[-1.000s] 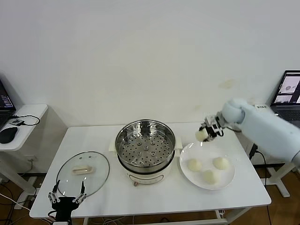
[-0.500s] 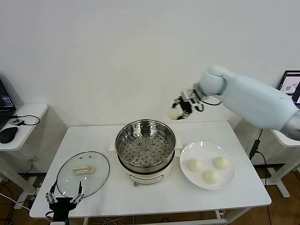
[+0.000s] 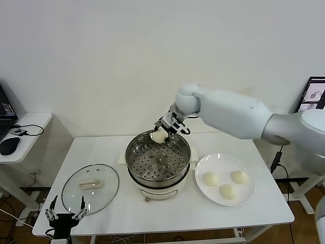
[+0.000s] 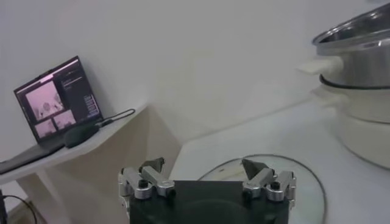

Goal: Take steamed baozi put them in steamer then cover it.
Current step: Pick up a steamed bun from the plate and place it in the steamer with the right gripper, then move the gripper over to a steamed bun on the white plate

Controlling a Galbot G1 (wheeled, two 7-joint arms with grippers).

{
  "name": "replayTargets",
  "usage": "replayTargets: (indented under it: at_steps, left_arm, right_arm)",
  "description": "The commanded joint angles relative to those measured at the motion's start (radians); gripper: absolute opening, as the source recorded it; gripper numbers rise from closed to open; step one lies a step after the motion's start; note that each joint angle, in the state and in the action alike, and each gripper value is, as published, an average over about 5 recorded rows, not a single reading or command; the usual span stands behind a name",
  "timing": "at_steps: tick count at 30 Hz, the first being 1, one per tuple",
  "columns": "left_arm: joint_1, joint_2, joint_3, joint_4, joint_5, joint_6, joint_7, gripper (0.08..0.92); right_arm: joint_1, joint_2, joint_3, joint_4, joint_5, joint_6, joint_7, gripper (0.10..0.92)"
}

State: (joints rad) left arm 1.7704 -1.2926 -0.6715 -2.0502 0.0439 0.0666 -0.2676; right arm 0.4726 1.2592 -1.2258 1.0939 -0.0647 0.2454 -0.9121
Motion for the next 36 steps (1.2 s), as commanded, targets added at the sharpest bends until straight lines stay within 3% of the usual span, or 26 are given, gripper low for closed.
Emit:
replayTargets:
  at_steps: [1, 13, 16, 20, 23, 28, 36]
  left_arm:
    - [-0.002, 0.001, -0.005, 0.005, 0.0, 0.0, 0.0, 0.823]
    - [-0.009, 0.005, -0.006, 0.009, 0.001, 0.0, -0.001, 0.823]
    - [-0.009, 0.005, -0.007, 0.009, 0.001, 0.0, -0.002, 0.823]
    - [-0.007, 0.004, -0.01, 0.007, 0.001, 0.0, -0.003, 0.823]
    - [-0.004, 0.004, -0.012, 0.004, 0.001, 0.0, -0.003, 0.823]
    - [-0.001, 0.006, -0.015, -0.003, 0.0, 0.001, -0.003, 0.823]
    - [-0.001, 0.021, -0.016, -0.012, -0.002, 0.003, 0.0, 0.823]
  right_arm:
    - [-0.052, 0.058, -0.033, -0.081, -0.192, 0.169, 0.044, 0.625]
    - [-0.085, 0.113, -0.006, -0.175, -0.262, 0.228, 0.088, 0.642]
    - [-0.089, 0.123, -0.001, -0.188, -0.268, 0.236, 0.096, 0.671]
    - [-0.067, 0.107, 0.002, -0.158, -0.211, 0.218, 0.087, 0.767]
    - [-0.006, 0.054, -0.011, -0.061, -0.057, 0.113, 0.033, 0.812]
    - [0.12, -0.092, -0.027, 0.159, 0.211, -0.211, -0.072, 0.822]
    - [0.188, -0.388, 0.015, 0.404, 0.299, -0.511, -0.084, 0.823]
